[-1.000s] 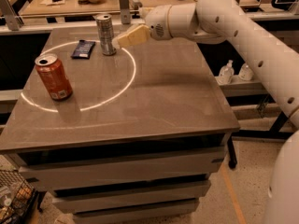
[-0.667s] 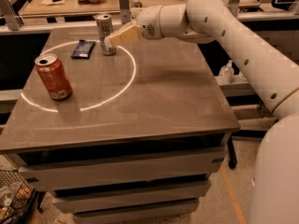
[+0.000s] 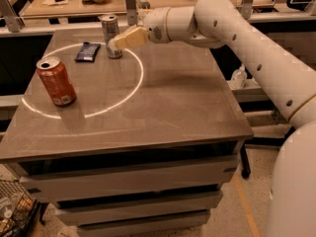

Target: Move redbull can near rxbar blueberry

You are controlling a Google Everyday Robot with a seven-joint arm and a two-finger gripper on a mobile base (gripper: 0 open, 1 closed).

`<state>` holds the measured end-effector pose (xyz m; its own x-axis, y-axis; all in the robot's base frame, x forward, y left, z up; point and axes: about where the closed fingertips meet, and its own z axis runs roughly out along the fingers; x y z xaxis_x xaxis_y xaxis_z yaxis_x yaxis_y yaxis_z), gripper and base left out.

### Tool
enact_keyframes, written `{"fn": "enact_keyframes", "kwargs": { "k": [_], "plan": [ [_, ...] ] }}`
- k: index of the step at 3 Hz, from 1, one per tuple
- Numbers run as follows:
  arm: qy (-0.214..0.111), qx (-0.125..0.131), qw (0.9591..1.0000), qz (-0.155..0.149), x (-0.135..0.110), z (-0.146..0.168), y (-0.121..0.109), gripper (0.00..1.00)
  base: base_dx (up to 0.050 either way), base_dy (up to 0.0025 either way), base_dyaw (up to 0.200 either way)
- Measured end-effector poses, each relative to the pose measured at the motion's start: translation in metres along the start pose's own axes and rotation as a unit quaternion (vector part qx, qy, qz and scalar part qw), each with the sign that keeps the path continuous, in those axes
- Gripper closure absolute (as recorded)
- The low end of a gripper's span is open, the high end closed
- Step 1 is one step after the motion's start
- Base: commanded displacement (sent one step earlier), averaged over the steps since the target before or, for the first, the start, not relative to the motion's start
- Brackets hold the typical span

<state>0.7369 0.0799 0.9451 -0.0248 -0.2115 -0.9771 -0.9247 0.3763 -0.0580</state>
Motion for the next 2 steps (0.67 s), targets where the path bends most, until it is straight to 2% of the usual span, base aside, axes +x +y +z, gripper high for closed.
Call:
{"fn": "enact_keyframes", "kwargs": {
  "k": [1,2],
  "plan": [
    [-0.015,0.049,0.9986,0.011,0.012,0.009,-0.013,0.0,0.0,0.0,0.0],
    [-0.03,0.1,0.9942,0.026,0.026,0.02,-0.031,0.0,0.0,0.0,0.0]
  ]
}}
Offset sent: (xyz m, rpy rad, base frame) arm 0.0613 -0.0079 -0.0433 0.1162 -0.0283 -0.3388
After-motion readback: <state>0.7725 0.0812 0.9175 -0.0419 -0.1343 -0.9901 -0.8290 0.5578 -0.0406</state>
